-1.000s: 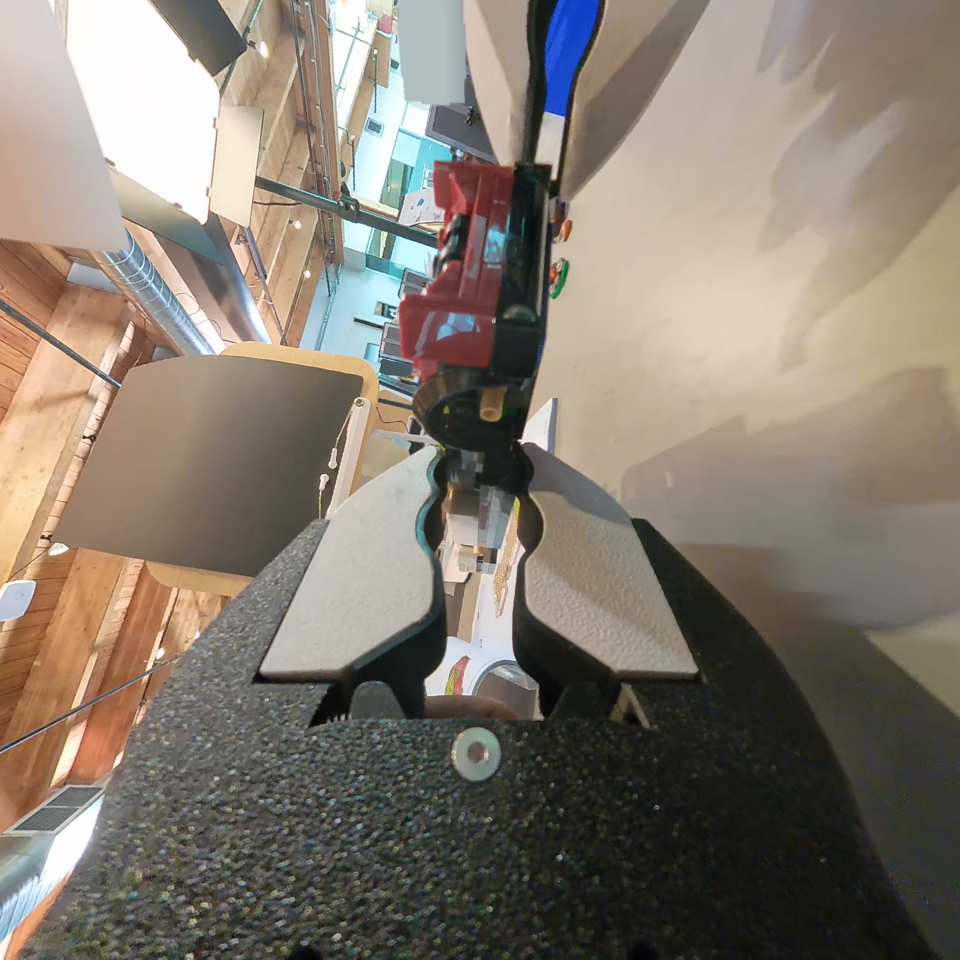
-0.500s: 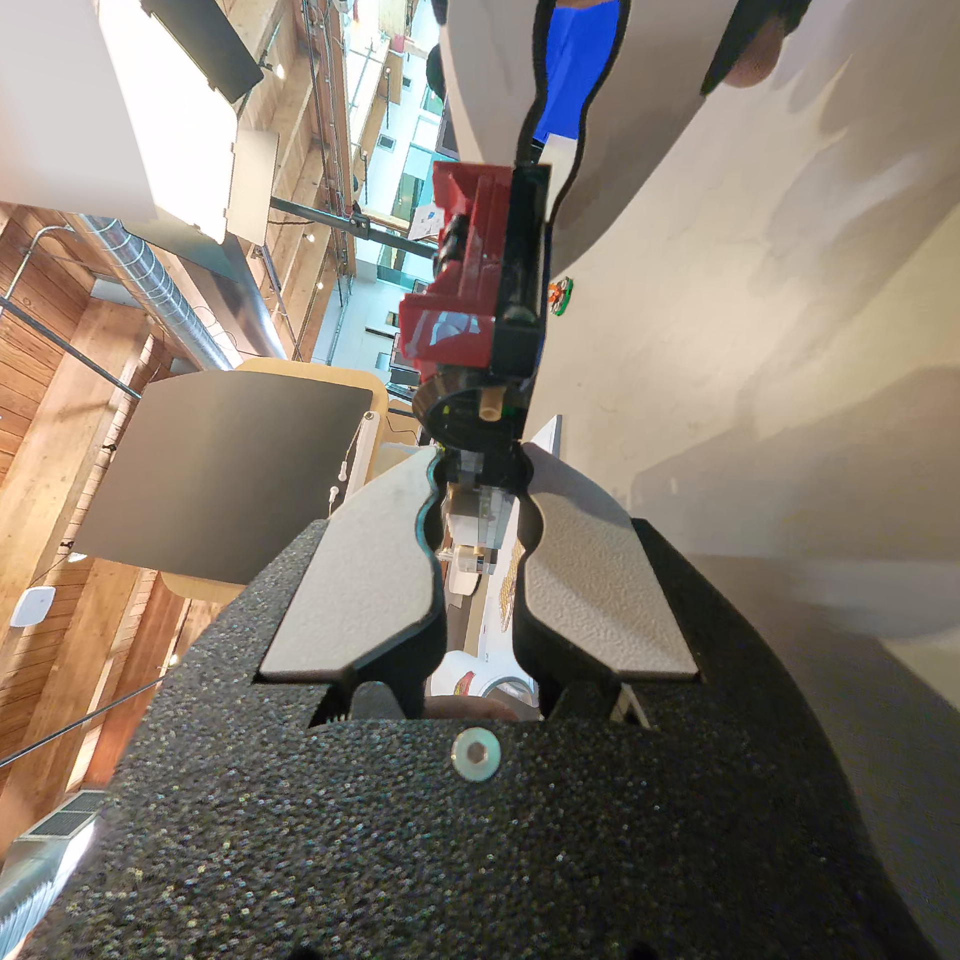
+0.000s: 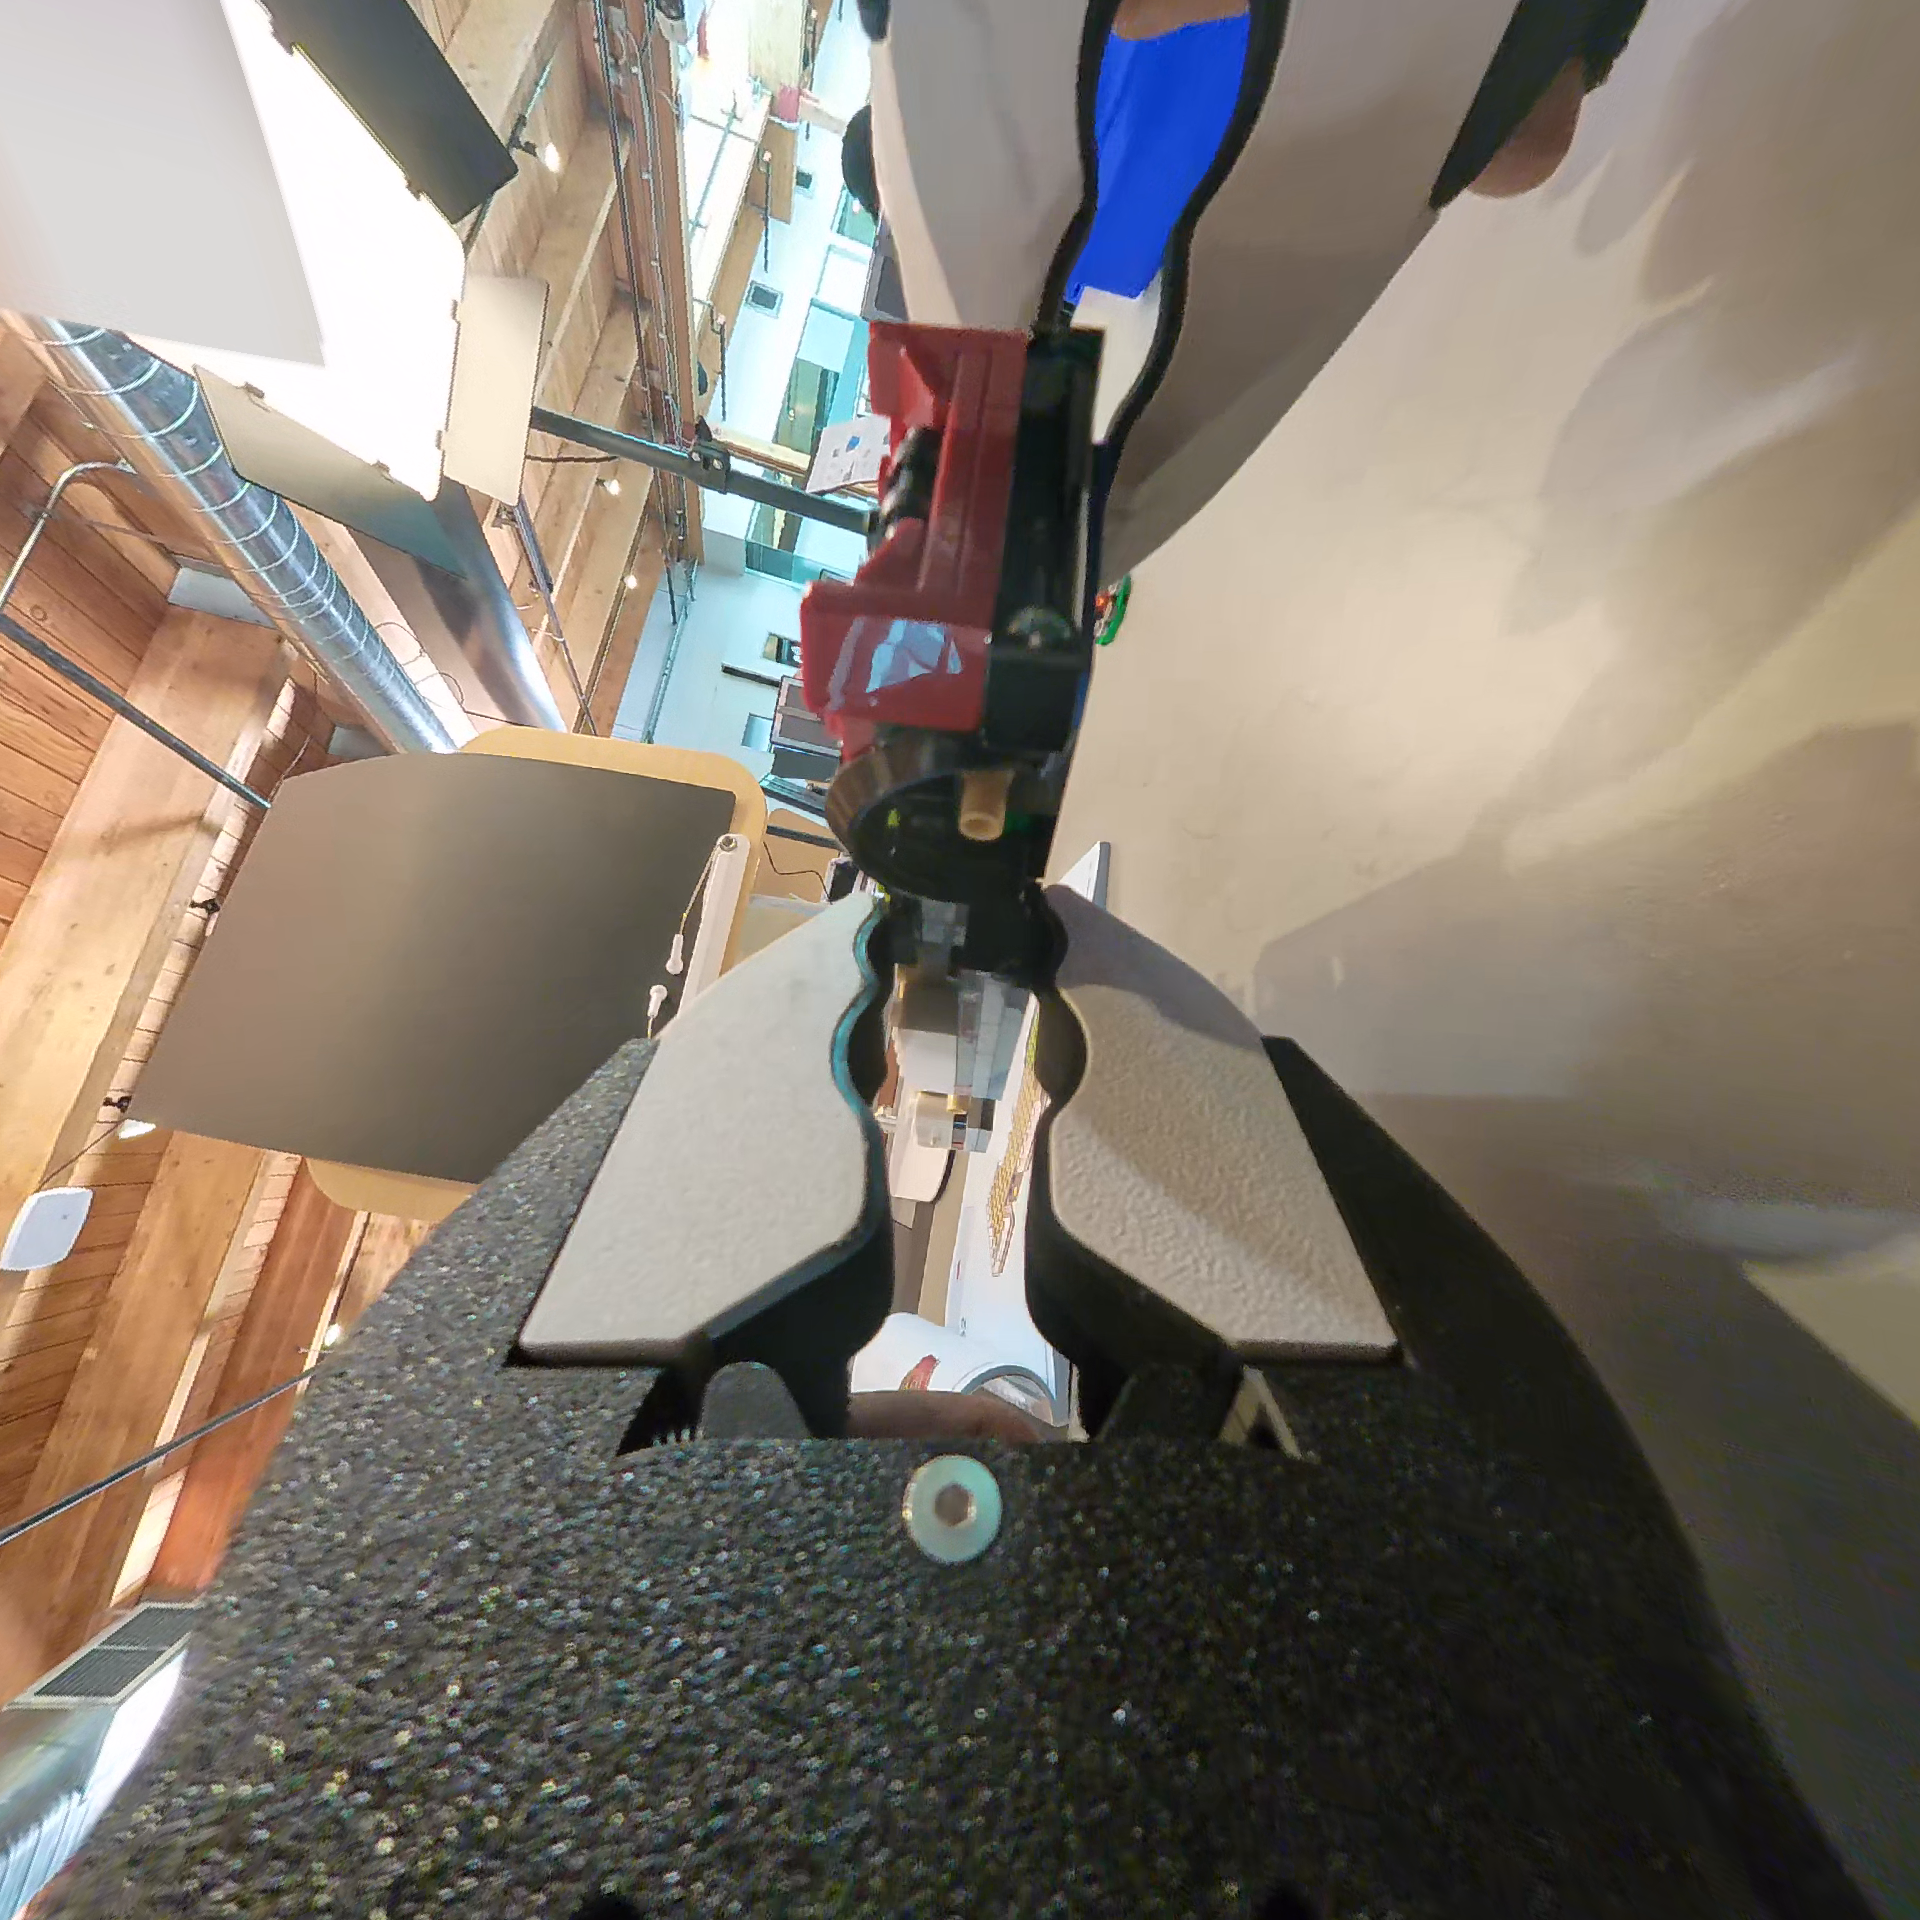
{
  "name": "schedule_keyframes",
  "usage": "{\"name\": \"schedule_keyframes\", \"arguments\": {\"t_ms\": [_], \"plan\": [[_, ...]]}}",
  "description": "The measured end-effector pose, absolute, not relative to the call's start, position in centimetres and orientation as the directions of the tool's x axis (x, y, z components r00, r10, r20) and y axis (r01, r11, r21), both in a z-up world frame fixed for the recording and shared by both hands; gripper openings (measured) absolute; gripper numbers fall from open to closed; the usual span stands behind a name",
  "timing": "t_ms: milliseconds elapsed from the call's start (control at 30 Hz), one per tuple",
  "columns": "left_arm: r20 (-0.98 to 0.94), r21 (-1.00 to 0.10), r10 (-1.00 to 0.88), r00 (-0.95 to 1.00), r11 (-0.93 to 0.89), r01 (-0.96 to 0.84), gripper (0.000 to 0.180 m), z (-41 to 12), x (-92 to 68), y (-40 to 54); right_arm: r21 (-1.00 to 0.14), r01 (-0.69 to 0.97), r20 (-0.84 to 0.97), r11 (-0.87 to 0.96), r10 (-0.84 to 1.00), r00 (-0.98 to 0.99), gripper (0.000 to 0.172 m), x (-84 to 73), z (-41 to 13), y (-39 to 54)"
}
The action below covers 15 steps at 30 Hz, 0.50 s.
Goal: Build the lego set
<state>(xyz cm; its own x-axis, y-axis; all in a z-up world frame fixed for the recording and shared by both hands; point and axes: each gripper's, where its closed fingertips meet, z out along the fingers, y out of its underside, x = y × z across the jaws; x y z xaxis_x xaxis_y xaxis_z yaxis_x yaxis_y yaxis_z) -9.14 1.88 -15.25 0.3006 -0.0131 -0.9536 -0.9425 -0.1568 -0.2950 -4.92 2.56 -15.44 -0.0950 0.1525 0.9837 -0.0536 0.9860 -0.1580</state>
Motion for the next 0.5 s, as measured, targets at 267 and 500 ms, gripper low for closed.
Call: {"name": "schedule_keyframes", "arguments": {"t_ms": [267, 500], "plan": [[-0.941, -0.338, 0.013, 0.339, -0.118, -0.934, 0.025, -14.9, -8.8, 1.6, -0.128, -0.123, 0.991, 0.984, 0.123, -0.047, 0.007, -4.6, -14.6, 1.7], [-0.918, -0.396, 0.056, 0.393, -0.059, -0.916, 0.025, -14.0, -8.2, 1.2, -0.068, -0.193, 0.997, 0.979, 0.074, 0.028, 0.007, -4.2, -13.1, 1.1]]}}
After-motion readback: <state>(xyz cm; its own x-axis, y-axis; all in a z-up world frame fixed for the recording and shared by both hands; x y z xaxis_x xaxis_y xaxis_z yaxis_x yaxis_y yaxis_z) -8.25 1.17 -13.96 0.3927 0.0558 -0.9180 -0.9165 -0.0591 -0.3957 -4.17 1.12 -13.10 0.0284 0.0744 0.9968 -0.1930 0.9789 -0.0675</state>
